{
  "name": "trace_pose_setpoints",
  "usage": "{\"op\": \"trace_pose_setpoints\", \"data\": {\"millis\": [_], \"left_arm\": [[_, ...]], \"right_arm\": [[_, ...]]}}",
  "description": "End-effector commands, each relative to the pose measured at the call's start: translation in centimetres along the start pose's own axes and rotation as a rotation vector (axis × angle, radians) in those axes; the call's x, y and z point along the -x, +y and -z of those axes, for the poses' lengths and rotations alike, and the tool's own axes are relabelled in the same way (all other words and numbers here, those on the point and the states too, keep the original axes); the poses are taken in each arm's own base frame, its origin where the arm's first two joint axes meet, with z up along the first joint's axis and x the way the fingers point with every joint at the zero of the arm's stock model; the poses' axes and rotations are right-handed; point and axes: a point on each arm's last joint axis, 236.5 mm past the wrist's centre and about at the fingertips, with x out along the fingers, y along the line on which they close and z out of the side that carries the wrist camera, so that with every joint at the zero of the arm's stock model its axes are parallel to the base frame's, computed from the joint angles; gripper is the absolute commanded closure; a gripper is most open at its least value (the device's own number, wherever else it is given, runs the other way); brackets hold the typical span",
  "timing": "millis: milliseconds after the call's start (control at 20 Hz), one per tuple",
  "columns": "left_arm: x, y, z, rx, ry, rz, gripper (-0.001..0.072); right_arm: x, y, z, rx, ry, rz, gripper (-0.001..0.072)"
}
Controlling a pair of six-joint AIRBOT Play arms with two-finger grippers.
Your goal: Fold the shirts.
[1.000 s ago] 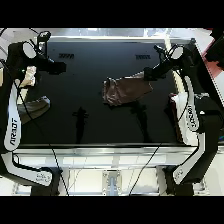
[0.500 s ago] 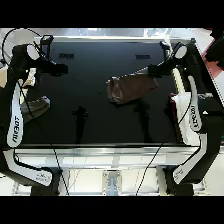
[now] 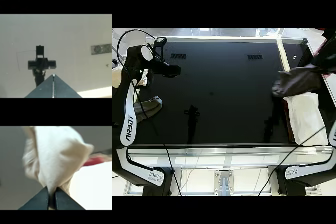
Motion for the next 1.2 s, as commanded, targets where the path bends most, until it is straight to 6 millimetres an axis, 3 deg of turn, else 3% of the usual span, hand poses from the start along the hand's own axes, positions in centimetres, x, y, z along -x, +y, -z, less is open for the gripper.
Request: {"op": "trace_pose_setpoints", "data": {"millis": [0,100,300,450,600,750,900,950,1050,1100,1150], "left_arm": [[-0.1,0.0,0.1,0.0,0.002,0.0,0.0695],[-0.1,0.0,0.1,0.0,0.002,0.0,0.0695],[-0.1,0.0,0.1,0.0,0.002,0.0,0.0696],[-0.1,0.0,0.1,0.0,0.002,0.0,0.0696],[-0.1,0.0,0.1,0.0,0.002,0.0,0.0696],[-0.1,0.0,0.1,0.0,0.003,0.0,0.0696],[-0.3,0.0,0.1,0.0,0.006,0.0,0.0696],[-0.4,0.1,0.2,0.001,0.008,0.0,0.0696],[-0.4,0.1,0.2,0.001,0.009,0.0,0.0696],[-0.4,0.1,0.2,0.001,0.008,0.0,0.0696],[-0.4,0.1,0.2,0.001,0.009,0.0,0.0696]], "right_arm": [[5.4,-6.0,4.5,-0.094,0.092,0.14,0.0693],[5.4,-7.4,8.3,-0.142,0.243,0.154,0.0693],[1.8,-7.3,14.0,-0.174,0.442,0.14,0.0693],[-1.0,-7.9,21.1,-0.187,0.647,0.166,0.0693],[-4.0,-9.6,27.4,-0.19,0.732,0.222,0.0693],[-6.2,-11.1,32.2,-0.242,0.791,0.235,0.0692],[-6.2,-12.6,33.0,-0.311,0.782,0.253,0.0673],[-5.8,-12.7,32.4,-0.308,0.767,0.253,0.0591],[-3.9,-12.7,29.4,-0.285,0.674,0.25,0.0353],[-2.4,-12.5,27.1,-0.287,0.591,0.247,0.0277],[-0.4,-12.1,24.0,-0.288,0.473,0.238,0.026]]}}
